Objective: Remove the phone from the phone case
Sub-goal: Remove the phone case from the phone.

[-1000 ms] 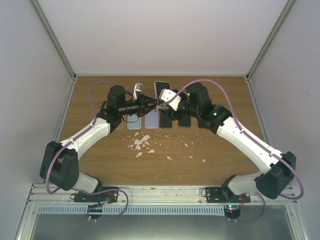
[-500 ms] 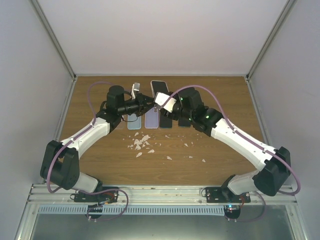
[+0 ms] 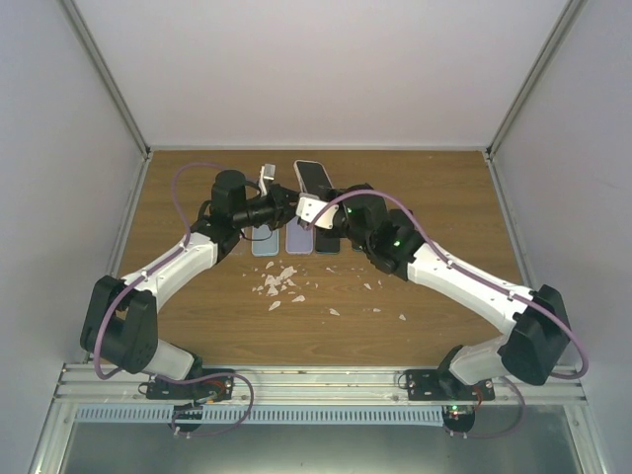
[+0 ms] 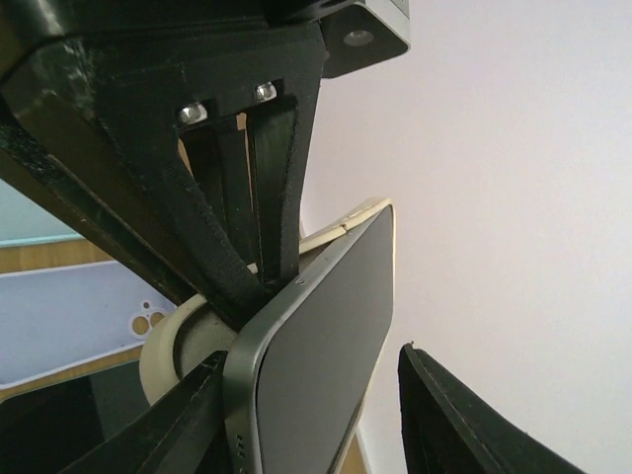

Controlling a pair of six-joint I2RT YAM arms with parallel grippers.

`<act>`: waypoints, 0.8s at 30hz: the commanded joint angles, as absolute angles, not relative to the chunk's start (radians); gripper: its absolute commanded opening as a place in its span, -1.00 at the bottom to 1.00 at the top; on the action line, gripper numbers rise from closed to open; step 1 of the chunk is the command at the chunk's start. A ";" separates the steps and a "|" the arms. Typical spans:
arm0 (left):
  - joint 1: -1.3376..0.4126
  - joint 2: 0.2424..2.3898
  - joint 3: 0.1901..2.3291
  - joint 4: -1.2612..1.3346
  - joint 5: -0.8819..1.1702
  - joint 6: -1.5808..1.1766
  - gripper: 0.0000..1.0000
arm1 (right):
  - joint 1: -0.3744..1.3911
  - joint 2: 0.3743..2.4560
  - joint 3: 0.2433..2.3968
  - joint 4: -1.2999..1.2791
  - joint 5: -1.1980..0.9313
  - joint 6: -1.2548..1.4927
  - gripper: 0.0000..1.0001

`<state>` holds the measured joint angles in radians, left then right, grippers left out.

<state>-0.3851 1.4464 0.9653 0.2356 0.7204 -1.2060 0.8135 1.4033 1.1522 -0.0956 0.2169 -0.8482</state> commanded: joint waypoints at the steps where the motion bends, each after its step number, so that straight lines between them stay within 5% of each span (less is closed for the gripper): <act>1: -0.415 1.424 0.958 0.391 0.853 -1.210 -1.00 | 0.801 1.434 1.125 0.022 0.355 -0.935 -0.12; 14: -0.428 1.418 0.946 0.442 0.904 -1.229 -1.00 | 0.801 1.482 1.056 0.164 0.383 -1.025 -0.26; 24: -0.424 1.408 0.935 0.392 0.889 -1.199 -1.00 | 0.801 1.489 1.144 0.081 0.391 -0.955 -0.97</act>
<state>-0.3855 1.4544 0.9375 0.2813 0.6949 -1.2488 0.8238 1.4719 1.0954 0.0841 0.3122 -0.9764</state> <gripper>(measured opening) 0.076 0.067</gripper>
